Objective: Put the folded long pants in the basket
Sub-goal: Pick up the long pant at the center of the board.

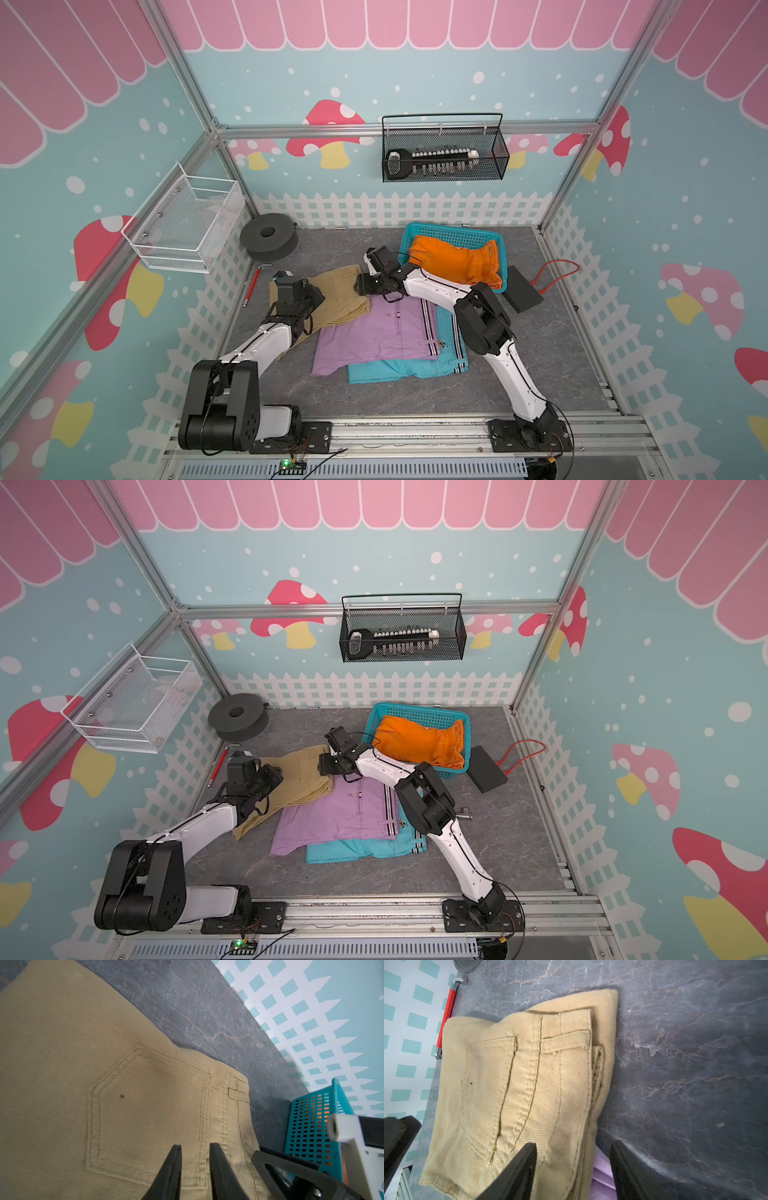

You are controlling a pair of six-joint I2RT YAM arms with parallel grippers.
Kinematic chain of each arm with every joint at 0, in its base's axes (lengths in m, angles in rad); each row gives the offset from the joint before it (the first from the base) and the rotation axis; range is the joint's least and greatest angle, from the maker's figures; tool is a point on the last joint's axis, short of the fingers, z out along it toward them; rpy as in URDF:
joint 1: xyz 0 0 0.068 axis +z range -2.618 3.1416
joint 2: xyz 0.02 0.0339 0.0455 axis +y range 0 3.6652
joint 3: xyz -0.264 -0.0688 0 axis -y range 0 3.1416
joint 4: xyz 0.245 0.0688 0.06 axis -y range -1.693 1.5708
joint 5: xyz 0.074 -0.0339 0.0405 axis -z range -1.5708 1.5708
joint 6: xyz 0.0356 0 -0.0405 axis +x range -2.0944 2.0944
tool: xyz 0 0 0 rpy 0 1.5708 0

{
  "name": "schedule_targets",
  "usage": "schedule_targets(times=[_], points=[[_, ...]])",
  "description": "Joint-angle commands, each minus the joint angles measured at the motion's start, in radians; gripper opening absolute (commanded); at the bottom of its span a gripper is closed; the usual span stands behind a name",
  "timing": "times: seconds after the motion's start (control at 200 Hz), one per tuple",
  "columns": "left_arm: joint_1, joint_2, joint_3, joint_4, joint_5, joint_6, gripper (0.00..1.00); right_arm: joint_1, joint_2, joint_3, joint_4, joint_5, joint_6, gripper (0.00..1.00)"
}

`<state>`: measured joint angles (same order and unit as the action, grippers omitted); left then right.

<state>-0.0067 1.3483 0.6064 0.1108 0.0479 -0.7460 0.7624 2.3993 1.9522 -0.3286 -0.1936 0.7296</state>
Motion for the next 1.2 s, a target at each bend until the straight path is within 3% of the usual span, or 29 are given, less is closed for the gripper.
schedule_targets(times=[0.0, 0.21, 0.285, 0.415, 0.535, 0.836, 1.011, 1.196], points=[[0.007, -0.008, -0.017, 0.018, -0.013, 0.026, 0.28, 0.014, 0.052, 0.038, -0.022, -0.049, 0.026, 0.63], [0.007, -0.027, -0.025, 0.021, -0.021, 0.025, 0.29, 0.026, 0.109, 0.094, -0.010, -0.155, 0.051, 0.52], [0.007, -0.031, -0.028, 0.021, -0.015, 0.025, 0.28, 0.026, 0.111, 0.095, 0.018, -0.174, 0.059, 0.42], [0.007, -0.037, -0.028, 0.020, -0.017, 0.032, 0.28, 0.028, 0.097, 0.112, 0.048, -0.164, 0.027, 0.16], [0.007, -0.044, -0.031, 0.018, -0.026, 0.034, 0.28, 0.027, 0.065, 0.131, 0.045, -0.152, -0.026, 0.01], [0.007, -0.043, -0.028, 0.018, -0.004, 0.048, 0.36, 0.004, -0.074, 0.122, -0.050, 0.029, -0.215, 0.00], [0.009, -0.036, -0.035, 0.005, -0.046, 0.049, 0.45, -0.034, -0.114, 0.079, -0.064, 0.035, -0.258, 0.00], [0.051, -0.017, -0.025, -0.044, -0.104, 0.007, 0.46, -0.057, -0.123, 0.075, -0.066, 0.042, -0.282, 0.00]])
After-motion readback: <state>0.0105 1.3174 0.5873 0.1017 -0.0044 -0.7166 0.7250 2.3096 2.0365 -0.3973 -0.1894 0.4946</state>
